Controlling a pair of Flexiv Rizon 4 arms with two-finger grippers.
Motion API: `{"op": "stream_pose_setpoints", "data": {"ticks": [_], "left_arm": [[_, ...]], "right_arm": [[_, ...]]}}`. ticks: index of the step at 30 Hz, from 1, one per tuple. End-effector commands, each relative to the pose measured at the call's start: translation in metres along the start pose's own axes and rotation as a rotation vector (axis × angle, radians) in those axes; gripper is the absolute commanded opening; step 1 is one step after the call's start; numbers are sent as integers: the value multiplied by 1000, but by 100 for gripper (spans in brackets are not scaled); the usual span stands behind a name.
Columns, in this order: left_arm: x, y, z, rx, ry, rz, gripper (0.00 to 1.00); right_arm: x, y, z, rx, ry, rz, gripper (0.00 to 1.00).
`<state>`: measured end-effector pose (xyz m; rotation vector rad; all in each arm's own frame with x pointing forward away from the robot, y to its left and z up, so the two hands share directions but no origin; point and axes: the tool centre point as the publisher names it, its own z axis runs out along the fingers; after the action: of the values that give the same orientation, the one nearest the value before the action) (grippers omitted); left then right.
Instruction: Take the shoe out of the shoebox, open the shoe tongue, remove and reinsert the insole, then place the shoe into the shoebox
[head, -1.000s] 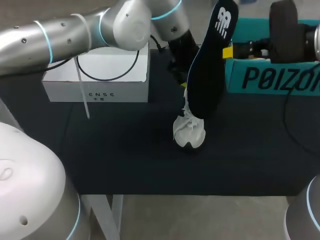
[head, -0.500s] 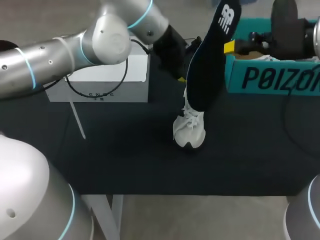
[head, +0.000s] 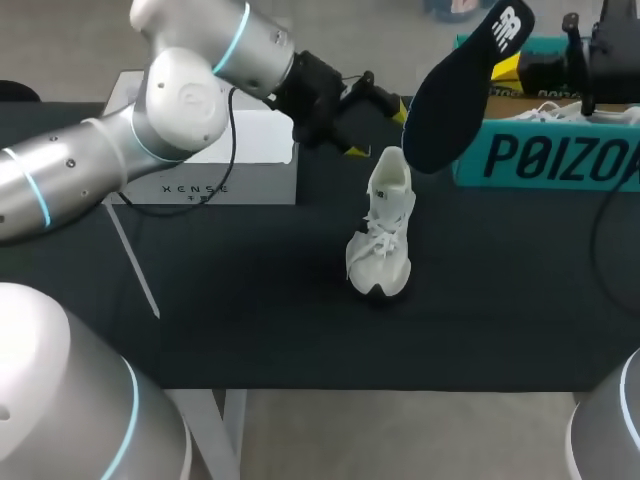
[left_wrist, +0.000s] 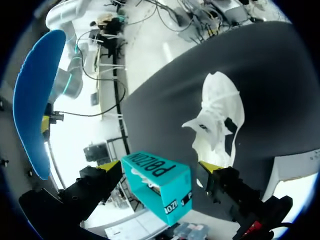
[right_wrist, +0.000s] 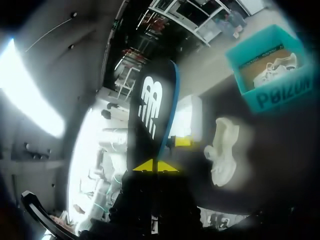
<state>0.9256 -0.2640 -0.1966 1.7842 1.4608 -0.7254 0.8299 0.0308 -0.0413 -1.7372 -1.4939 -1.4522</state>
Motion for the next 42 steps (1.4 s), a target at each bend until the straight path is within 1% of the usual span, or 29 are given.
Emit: {"op": "stream_pose_setpoints", "data": {"ticks": [1, 4, 7, 8, 10, 12, 14, 17, 19, 21, 23, 26, 28, 31, 34, 39, 42], "left_arm": [[-8, -12, -6, -29, -98, 30, 100], [-16, -15, -17, -56, -113, 41, 100], [-19, -15, -24, -53, -158, 33, 100], [-20, -14, -30, -54, -175, 23, 100], [-21, -13, -37, -24, -231, 17, 100], [-21, -11, -41, -5, -274, 8, 100], [-20, -10, -44, 16, -314, 16, 100], [-22, -8, -44, 52, -361, 34, 100], [-26, -9, -43, 49, -380, 49, 100], [-28, -9, -43, 29, -394, 79, 100], [-31, -10, -42, 23, -415, 95, 100], [-37, -13, -39, 9, -427, 106, 100], [-42, -15, -35, -20, -427, 116, 100], [-50, -24, -33, -55, -436, 153, 100], [-53, -26, -32, -78, -441, 157, 100], [-58, -28, -32, -77, -469, 173, 100], [-61, -28, -28, -84, -488, 191, 100]], "right_arm": [[-12, 24, 21, 131, -32, 121, 0], [-26, 30, 22, 145, -82, 125, 0], [-38, 31, 20, 180, -113, 113, 0], [-43, 31, 20, 188, -125, 119, 0], [-51, 30, 22, 227, -144, 95, 0], [-59, 28, 24, 273, -149, 120, 0], [-69, 27, 27, 327, -165, 132, 0], [-80, 29, 31, 362, -242, 120, 0], [-87, 32, 34, 378, -265, 127, 0], [-91, 36, 37, 388, -289, 132, 0], [-92, 38, 41, 399, -303, 129, 0], [-86, 41, 47, 421, -311, 122, 0], [-82, 43, 51, 441, -317, 115, 0], [-78, 44, 58, 469, -332, 105, 0], [-77, 45, 66, 497, -352, 97, 0], [-72, 45, 82, 517, -362, 81, 0], [-68, 46, 89, 507, -347, 84, 0]]}}
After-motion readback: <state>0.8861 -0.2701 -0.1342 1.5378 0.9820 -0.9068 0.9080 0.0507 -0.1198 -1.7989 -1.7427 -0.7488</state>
